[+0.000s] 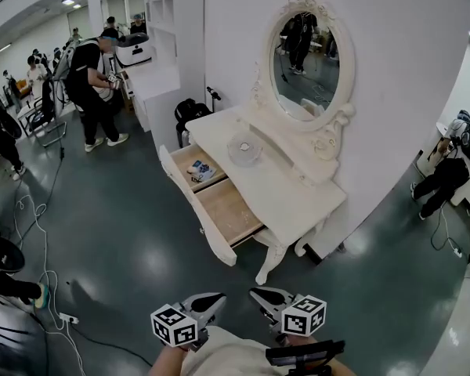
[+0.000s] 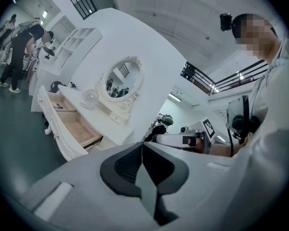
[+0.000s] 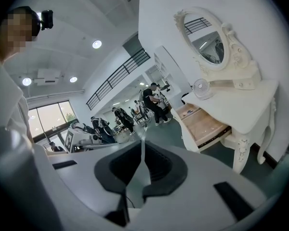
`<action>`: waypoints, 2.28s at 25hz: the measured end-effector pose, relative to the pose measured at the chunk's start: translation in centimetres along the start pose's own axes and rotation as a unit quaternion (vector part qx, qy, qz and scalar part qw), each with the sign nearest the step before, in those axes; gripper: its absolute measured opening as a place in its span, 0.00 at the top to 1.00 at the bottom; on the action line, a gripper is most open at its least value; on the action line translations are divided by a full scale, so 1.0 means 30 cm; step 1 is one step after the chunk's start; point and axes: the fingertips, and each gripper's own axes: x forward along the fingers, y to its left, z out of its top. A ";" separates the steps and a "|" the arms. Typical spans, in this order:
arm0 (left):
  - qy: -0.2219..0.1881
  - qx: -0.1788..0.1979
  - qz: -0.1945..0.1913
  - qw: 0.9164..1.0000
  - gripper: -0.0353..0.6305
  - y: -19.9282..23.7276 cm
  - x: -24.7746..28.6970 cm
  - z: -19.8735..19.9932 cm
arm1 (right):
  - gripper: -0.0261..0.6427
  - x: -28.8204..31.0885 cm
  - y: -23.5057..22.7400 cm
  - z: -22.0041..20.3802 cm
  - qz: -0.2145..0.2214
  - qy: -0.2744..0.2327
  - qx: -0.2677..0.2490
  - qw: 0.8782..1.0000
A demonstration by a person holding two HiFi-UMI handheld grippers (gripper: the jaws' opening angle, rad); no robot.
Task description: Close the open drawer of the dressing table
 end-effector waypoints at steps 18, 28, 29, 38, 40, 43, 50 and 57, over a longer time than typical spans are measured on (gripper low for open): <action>0.011 0.009 -0.012 1.000 0.93 0.366 0.142 0.226 | 0.93 0.256 -0.216 0.235 -0.031 -0.012 -0.001 0.999; 0.038 0.005 -0.035 0.999 0.93 0.584 0.175 0.305 | 0.93 0.470 -0.313 0.344 -0.053 -0.018 0.007 0.998; 0.041 0.005 -0.036 0.998 0.93 0.605 0.174 0.308 | 0.93 0.485 -0.318 0.346 -0.055 -0.019 0.009 0.998; 0.053 0.007 -0.054 0.997 0.93 0.698 0.196 0.324 | 0.93 0.542 -0.357 0.338 -0.078 -0.012 0.028 0.997; 0.055 0.005 -0.058 0.997 0.93 0.706 0.207 0.325 | 0.93 0.547 -0.366 0.339 -0.080 -0.009 0.030 0.996; 0.052 0.000 -0.062 0.997 0.93 0.713 0.223 0.337 | 0.93 0.550 -0.383 0.344 -0.086 -0.006 0.035 0.996; 0.062 0.001 -0.064 0.996 0.93 0.724 0.239 0.324 | 0.93 0.562 -0.399 0.353 -0.087 -0.004 0.042 0.995; 0.067 -0.002 -0.053 0.996 0.93 0.761 0.229 0.301 | 0.93 0.565 -0.404 0.345 -0.088 -0.005 0.047 0.995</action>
